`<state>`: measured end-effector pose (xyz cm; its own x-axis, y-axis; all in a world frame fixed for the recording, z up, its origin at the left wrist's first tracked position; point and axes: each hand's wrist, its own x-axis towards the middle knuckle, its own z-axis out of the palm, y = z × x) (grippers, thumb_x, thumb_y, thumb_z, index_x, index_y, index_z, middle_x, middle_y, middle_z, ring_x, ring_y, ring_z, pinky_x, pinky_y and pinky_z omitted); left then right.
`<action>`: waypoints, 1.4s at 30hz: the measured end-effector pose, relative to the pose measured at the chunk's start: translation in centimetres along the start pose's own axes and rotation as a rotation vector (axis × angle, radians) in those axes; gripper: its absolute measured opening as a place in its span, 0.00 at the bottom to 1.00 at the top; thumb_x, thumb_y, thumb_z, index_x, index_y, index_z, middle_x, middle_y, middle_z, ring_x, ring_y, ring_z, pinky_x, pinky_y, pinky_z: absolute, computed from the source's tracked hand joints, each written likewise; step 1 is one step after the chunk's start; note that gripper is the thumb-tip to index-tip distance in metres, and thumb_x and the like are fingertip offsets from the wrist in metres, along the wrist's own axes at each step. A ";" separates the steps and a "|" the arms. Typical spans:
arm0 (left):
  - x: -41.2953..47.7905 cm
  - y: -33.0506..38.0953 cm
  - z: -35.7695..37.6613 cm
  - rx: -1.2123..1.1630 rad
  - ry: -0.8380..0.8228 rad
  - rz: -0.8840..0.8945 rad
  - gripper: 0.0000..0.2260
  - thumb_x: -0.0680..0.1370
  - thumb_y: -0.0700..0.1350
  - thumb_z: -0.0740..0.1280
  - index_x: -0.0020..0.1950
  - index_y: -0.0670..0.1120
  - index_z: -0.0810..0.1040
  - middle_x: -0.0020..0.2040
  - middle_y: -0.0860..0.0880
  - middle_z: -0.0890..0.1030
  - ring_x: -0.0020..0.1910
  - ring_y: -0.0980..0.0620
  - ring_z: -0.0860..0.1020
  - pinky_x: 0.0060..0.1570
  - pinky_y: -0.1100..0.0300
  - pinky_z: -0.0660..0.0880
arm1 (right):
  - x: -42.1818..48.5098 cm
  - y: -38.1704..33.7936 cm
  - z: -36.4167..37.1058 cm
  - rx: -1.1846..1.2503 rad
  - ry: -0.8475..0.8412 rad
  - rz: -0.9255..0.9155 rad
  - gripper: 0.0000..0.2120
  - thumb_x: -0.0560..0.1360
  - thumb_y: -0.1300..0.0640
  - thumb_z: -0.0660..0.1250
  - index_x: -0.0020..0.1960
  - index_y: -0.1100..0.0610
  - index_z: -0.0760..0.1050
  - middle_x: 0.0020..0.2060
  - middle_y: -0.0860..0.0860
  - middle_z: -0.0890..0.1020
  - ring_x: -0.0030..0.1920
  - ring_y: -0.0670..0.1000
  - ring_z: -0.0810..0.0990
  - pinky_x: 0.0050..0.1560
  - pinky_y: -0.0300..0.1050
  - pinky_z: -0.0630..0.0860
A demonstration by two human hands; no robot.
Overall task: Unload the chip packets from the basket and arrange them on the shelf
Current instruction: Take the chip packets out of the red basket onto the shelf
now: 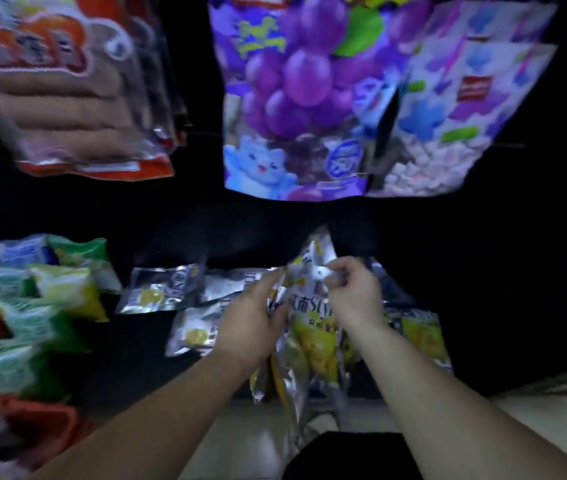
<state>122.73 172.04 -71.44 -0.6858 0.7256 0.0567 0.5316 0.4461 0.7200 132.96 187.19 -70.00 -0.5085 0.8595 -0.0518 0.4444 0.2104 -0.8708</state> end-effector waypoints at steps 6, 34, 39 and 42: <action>6.4 5.1 6.5 -0.029 0.049 0.129 0.29 0.80 0.50 0.70 0.79 0.59 0.64 0.66 0.49 0.77 0.56 0.46 0.80 0.55 0.51 0.78 | 4.8 5.2 -7.7 0.071 0.407 0.112 0.07 0.80 0.59 0.66 0.57 0.50 0.76 0.49 0.51 0.82 0.52 0.56 0.82 0.54 0.51 0.78; -12.0 -10.9 -5.3 -0.288 -0.008 -0.351 0.23 0.74 0.50 0.76 0.68 0.57 0.76 0.55 0.52 0.84 0.52 0.56 0.84 0.57 0.57 0.79 | -8.2 -4.8 12.7 -0.673 -0.754 -0.191 0.10 0.75 0.42 0.69 0.48 0.48 0.81 0.42 0.47 0.83 0.46 0.51 0.83 0.51 0.51 0.81; -17.6 -18.2 -10.6 -0.287 0.194 -0.461 0.24 0.75 0.51 0.74 0.70 0.49 0.77 0.58 0.51 0.85 0.57 0.55 0.83 0.61 0.56 0.79 | -14.5 -9.3 22.5 -0.708 -0.903 -0.412 0.13 0.77 0.45 0.68 0.60 0.45 0.79 0.48 0.46 0.84 0.51 0.52 0.83 0.53 0.48 0.80; -21.4 -23.3 -13.6 -0.293 0.327 -0.614 0.19 0.77 0.50 0.71 0.68 0.50 0.78 0.55 0.54 0.85 0.52 0.58 0.84 0.57 0.54 0.80 | -18.0 -11.9 28.8 -0.652 -0.992 -0.516 0.19 0.76 0.44 0.69 0.67 0.44 0.76 0.53 0.48 0.84 0.55 0.52 0.82 0.56 0.48 0.79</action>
<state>118.21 138.99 -80.02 -0.9530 0.1788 -0.2446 -0.1162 0.5297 0.8402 115.61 155.85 -72.77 -0.9297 -0.0401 -0.3660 0.1668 0.8404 -0.5157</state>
